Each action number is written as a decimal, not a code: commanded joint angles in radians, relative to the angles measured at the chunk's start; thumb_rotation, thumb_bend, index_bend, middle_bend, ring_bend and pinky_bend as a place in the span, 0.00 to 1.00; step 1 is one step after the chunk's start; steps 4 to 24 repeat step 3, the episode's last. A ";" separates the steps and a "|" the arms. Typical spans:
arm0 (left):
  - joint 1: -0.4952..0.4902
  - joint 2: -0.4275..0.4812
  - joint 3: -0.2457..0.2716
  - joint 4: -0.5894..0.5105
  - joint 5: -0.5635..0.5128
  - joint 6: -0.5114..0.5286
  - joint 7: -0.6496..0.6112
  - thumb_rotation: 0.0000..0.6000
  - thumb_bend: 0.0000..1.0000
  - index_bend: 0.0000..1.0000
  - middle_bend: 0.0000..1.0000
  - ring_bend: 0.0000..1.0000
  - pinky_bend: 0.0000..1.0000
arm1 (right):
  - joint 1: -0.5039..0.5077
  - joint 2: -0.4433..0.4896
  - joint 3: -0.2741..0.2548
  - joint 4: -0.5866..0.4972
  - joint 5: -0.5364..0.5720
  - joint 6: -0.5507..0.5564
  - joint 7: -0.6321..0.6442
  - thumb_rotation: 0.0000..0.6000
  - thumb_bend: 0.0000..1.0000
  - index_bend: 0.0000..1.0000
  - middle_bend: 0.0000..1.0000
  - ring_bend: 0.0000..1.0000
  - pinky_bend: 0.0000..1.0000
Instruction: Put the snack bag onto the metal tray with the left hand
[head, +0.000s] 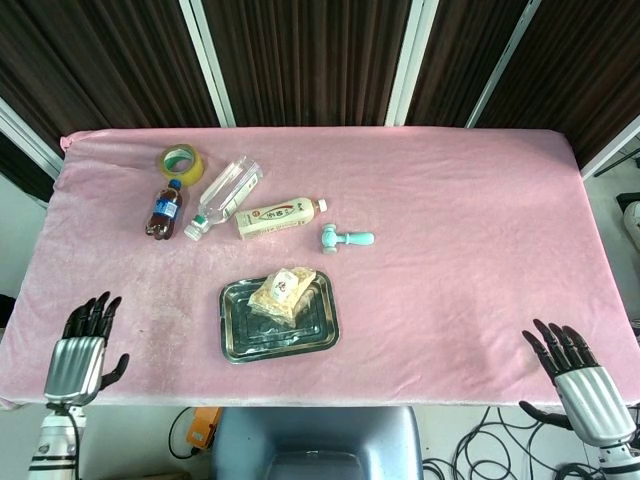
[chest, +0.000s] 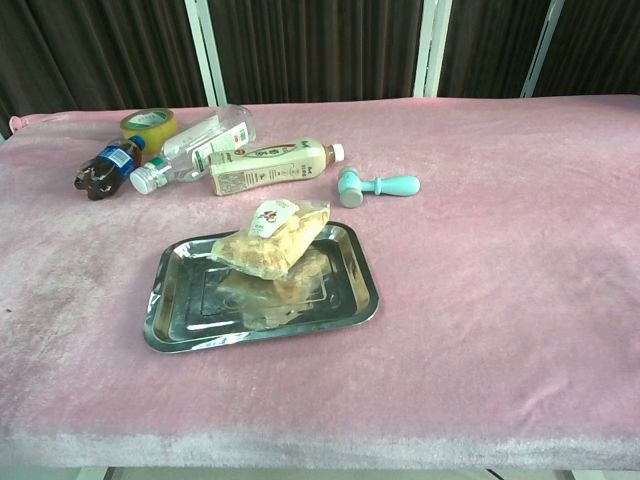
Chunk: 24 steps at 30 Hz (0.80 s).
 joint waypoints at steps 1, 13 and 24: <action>0.066 0.002 0.035 0.081 0.074 0.075 -0.043 1.00 0.33 0.00 0.00 0.00 0.09 | 0.001 0.000 -0.001 -0.002 0.000 -0.002 -0.003 1.00 0.03 0.00 0.00 0.00 0.20; 0.083 -0.006 0.036 0.102 0.095 0.092 -0.044 1.00 0.33 0.00 0.00 0.00 0.09 | 0.001 0.000 0.000 -0.003 0.001 -0.002 -0.004 1.00 0.03 0.00 0.00 0.00 0.20; 0.083 -0.006 0.036 0.102 0.095 0.092 -0.044 1.00 0.33 0.00 0.00 0.00 0.09 | 0.001 0.000 0.000 -0.003 0.001 -0.002 -0.004 1.00 0.03 0.00 0.00 0.00 0.20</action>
